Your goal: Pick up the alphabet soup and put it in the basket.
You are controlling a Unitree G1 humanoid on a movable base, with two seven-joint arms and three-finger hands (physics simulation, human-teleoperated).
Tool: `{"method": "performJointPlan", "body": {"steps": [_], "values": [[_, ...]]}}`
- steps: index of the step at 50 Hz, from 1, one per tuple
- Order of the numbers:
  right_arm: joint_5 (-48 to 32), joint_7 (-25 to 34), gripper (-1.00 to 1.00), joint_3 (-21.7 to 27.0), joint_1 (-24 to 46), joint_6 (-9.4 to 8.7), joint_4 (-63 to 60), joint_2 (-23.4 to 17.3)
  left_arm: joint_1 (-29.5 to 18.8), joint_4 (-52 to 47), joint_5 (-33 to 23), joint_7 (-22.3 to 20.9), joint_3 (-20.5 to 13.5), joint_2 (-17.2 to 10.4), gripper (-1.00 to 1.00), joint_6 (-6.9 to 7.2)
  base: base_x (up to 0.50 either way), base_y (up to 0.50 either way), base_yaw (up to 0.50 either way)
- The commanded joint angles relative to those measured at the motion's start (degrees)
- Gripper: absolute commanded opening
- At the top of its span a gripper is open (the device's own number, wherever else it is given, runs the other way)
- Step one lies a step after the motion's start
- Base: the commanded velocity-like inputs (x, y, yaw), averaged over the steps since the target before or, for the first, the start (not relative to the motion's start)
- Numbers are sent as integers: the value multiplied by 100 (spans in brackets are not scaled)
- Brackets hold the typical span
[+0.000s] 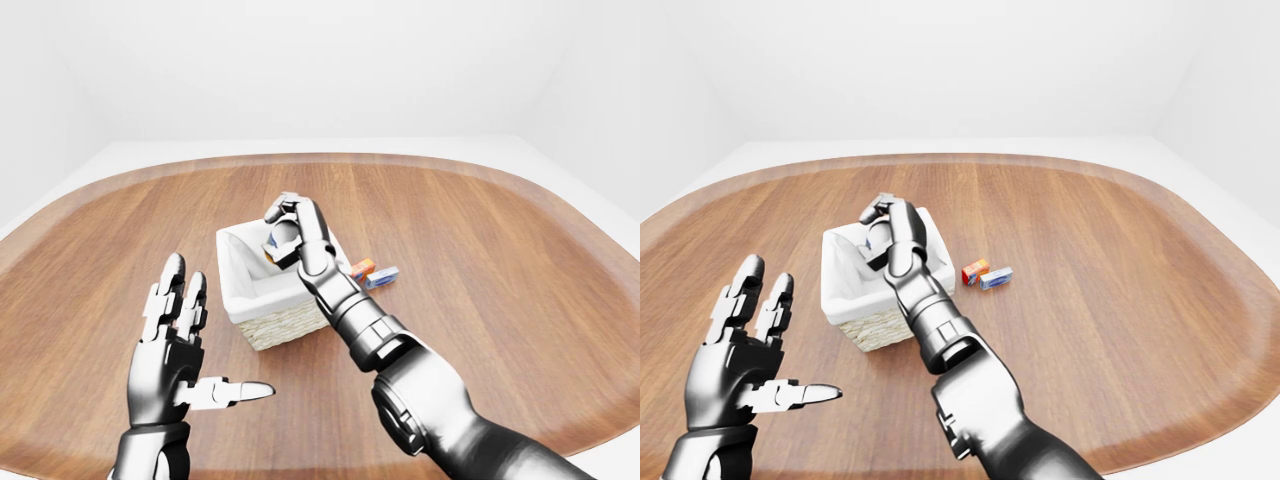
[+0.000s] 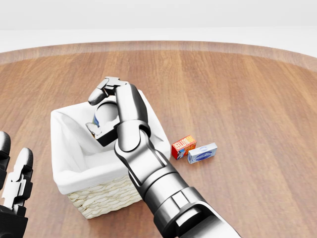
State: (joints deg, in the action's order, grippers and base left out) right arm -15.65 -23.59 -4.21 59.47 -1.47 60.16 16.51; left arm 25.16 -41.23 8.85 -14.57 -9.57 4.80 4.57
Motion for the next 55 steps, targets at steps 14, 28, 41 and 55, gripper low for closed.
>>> {"method": "performJointPlan", "body": {"steps": [14, 28, 41, 55], "values": [[-351, -163, -100, -41, 75, 149, 212, 144, 47, -76, 30, -84, -49, 45, 100, 30, 0, 0, 0], [-449, -205, -100, -57, 48, 187, 262, 169, 43, -31, 37, -114, -70, 55, 100, -13, 0, 0, 0], [-519, -158, 100, -65, 40, 139, 208, 172, 50, -42, 29, -108, -57, 62, 100, -11, 0, 0, 0], [-561, -164, 100, -80, 11, 133, 173, 188, 83, -59, 38, -125, -56, 69, 100, -31, 0, 0, 0]]}}
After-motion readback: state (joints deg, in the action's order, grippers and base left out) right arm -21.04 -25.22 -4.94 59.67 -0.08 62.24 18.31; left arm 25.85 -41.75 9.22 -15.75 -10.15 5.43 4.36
